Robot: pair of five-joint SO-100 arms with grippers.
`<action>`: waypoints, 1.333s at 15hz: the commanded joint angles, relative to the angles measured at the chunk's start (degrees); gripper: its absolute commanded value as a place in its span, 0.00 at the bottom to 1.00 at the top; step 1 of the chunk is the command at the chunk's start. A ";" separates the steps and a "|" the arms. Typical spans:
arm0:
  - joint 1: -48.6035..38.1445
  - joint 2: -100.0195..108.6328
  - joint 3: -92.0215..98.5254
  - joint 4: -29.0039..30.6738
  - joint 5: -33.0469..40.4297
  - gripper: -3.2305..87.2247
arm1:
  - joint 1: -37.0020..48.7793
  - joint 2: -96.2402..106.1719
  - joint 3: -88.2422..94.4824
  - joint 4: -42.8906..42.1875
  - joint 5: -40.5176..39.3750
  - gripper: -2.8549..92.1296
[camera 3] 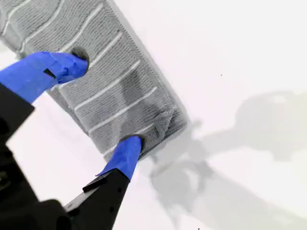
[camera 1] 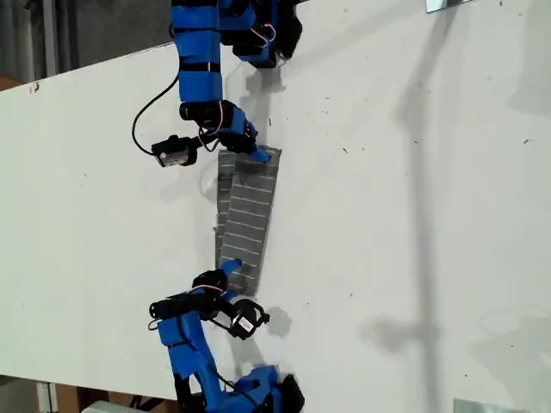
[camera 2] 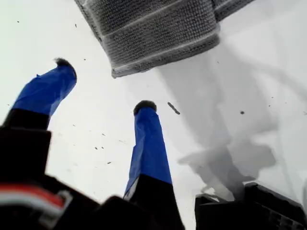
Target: Grasp corners of a square towel and fold twice.
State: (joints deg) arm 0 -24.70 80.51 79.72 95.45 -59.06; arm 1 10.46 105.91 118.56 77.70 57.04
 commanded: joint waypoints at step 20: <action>-0.62 40.25 45.53 -20.57 -8.44 0.38 | 12.92 12.48 12.22 2.90 11.43 0.03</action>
State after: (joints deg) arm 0 -26.89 114.70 120.06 78.75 -64.95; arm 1 26.98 105.29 128.41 78.13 61.70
